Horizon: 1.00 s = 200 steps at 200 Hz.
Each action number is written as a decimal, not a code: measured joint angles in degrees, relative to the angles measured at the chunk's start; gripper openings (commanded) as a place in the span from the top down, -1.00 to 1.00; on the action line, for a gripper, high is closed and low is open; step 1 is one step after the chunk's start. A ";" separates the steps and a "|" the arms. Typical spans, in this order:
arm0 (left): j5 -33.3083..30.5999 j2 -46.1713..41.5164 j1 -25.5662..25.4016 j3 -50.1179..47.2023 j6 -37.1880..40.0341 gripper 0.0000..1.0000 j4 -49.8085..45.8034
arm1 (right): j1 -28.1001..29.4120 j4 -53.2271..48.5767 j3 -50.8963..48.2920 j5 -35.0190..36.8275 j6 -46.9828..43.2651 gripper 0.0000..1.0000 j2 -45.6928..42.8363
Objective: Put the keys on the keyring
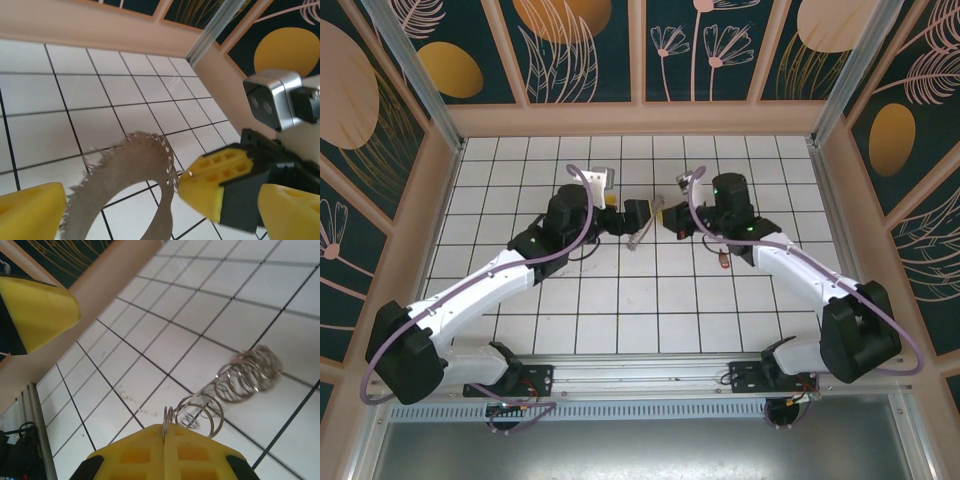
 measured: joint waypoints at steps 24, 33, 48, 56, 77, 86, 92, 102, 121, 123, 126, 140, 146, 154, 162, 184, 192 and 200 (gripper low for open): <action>2.78 0.00 1.99 2.71 2.38 -0.68 -0.26 | -2.36 -0.28 3.04 -4.20 -1.42 1.00 0.11; 4.11 0.00 3.10 3.02 2.58 -0.57 -0.15 | -2.93 -0.28 4.13 -5.84 -2.05 1.00 0.37; 7.19 0.11 5.09 3.06 3.43 -0.38 0.17 | -3.89 -0.24 5.73 -8.66 -2.58 1.00 1.09; 8.98 0.26 6.05 3.08 4.13 -0.30 0.39 | -4.44 -0.24 6.32 -10.10 -2.78 1.00 1.55; 13.60 1.16 7.67 3.21 5.11 -0.11 1.11 | -5.66 -0.31 7.28 -13.40 -3.52 1.00 2.99; 15.76 1.73 7.82 3.30 5.22 -0.04 1.68 | -5.97 -0.31 7.45 -14.36 -3.85 1.00 3.56; 17.20 2.12 7.91 3.32 5.49 0.00 1.99 | -6.12 -0.31 7.50 -15.02 -3.96 1.00 3.87; 19.69 2.91 7.91 3.32 5.66 0.01 2.84 | -6.25 -0.35 7.50 -15.93 -4.13 1.00 4.35; 23.69 4.48 7.91 3.32 5.64 0.04 4.42 | -6.40 -0.52 7.50 -17.57 -4.33 1.00 5.03; 24.15 4.66 7.91 3.32 5.64 0.05 4.55 | -6.43 -0.52 7.50 -17.77 -4.35 1.00 5.09; 24.70 4.90 7.91 3.32 5.62 0.05 4.76 | -6.47 -0.52 7.50 -17.94 -4.33 1.00 5.18; 26.86 6.03 7.91 3.32 5.60 0.10 5.49 | -6.51 -0.57 7.50 -18.91 -4.35 1.00 5.38; 27.65 6.49 7.91 3.32 5.57 0.13 5.81 | -6.51 -0.57 7.50 -19.34 -4.35 1.00 5.40; 28.61 7.15 7.91 3.32 5.31 0.16 6.23 | -6.56 -0.57 7.50 -19.93 -4.35 1.00 5.40; 29.70 7.80 7.91 3.32 5.22 0.17 6.64 | -6.56 -0.57 7.50 -20.39 -4.35 1.00 5.40; 31.82 9.29 7.91 3.34 4.92 0.17 7.85 | -6.56 -0.55 7.50 -21.68 -4.35 1.00 5.40; 32.52 9.81 7.91 3.45 4.74 0.17 7.93 | -6.56 -0.55 7.50 -22.05 -4.35 1.00 5.40; 32.98 10.40 7.91 3.63 4.55 0.18 8.15 | -6.56 -0.55 7.50 -22.40 -4.35 1.00 5.40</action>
